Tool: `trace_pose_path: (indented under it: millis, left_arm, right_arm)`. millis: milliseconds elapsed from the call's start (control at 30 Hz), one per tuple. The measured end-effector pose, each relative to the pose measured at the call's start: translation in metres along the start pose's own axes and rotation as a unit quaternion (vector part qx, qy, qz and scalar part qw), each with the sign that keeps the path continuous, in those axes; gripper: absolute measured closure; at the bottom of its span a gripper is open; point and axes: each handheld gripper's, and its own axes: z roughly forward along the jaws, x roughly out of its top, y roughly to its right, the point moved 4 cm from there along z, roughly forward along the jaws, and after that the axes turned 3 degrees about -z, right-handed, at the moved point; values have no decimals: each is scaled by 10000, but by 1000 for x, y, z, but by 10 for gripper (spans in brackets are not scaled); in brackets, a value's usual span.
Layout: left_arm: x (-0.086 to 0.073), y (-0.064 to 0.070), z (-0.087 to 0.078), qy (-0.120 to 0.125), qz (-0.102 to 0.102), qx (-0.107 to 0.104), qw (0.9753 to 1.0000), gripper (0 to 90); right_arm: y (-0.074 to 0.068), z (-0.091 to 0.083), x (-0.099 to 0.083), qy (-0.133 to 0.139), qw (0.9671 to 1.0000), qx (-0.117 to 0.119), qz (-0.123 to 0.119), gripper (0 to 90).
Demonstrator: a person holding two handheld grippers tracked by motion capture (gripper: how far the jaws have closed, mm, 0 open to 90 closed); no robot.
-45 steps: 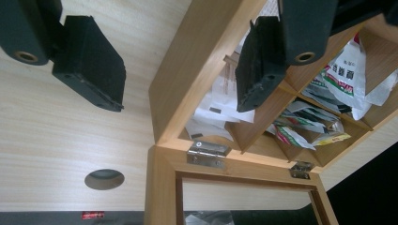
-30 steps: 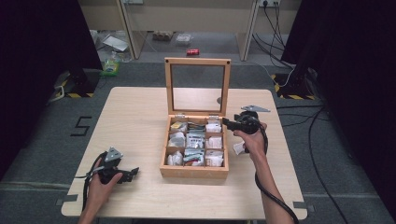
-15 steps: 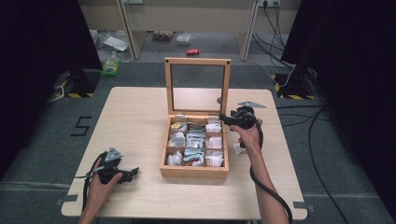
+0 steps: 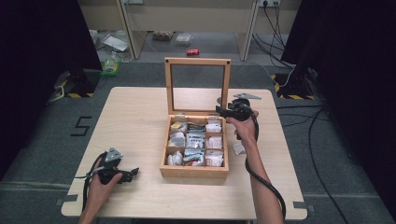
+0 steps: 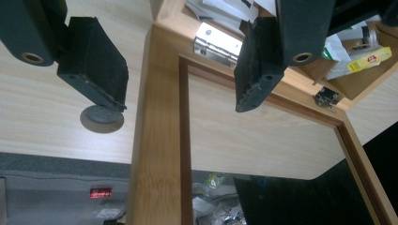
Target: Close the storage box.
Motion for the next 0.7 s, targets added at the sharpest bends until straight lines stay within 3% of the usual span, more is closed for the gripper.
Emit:
trace_pose_path:
  millis: [300, 333, 367, 700]
  left_arm:
    - [0, 0, 0, -7, -1, -1, 10000, 0]
    - [0, 0, 0, -6, -1, -1, 10000, 0]
    - [0, 0, 0, -6, 1, -1, 10000, 0]
    - [0, 0, 0, -9, 2, 2, 10000, 0]
  right_arm:
    - [-5, 8, 8, 52, 10000, 25, -14, 353]
    - [-3, 9, 9, 92, 9999, 26, -120, 353]
    - [-4, 10, 9, 60, 10000, 38, -18, 355]
    - [-3, 13, 21, 212, 9997, 113, 79, 356]
